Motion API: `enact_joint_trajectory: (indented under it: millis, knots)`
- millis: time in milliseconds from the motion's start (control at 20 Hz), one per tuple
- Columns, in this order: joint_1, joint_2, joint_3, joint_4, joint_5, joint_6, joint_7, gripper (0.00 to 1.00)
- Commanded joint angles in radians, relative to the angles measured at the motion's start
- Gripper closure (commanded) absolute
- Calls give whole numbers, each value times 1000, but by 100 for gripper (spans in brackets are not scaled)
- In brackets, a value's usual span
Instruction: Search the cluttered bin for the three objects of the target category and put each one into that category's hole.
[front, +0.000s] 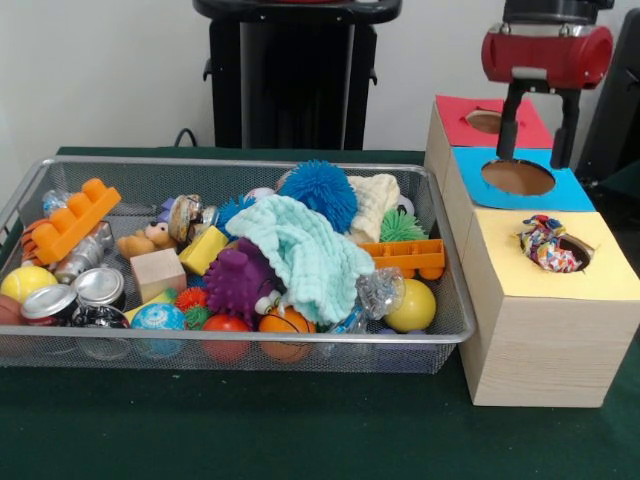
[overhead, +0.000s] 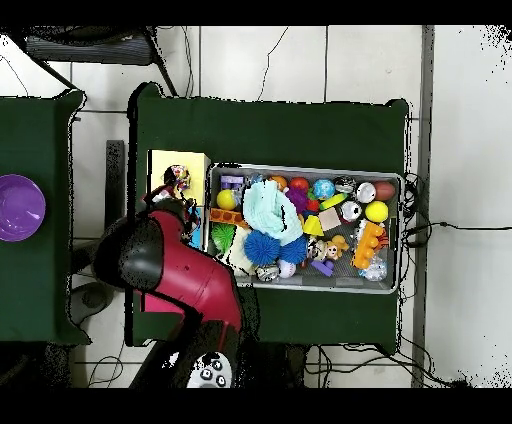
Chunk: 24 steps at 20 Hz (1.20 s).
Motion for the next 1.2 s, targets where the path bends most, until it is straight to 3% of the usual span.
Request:
enact_joint_trajectory:
  millis: [50,100,150,350,750,1000,1200]
  knots:
    - [-30,-39,-20,-18,-51,112,127,0]
    - [-45,-44,4,-4,-53,85,117,0]
    - [-54,-44,21,6,-54,59,118,100]
    - [-64,-42,70,22,-37,0,147,100]
    - [-5,48,32,-74,32,-26,232,100]
    - [-43,77,89,-90,35,-86,232,100]
    - [-32,106,96,-123,58,-95,248,100]
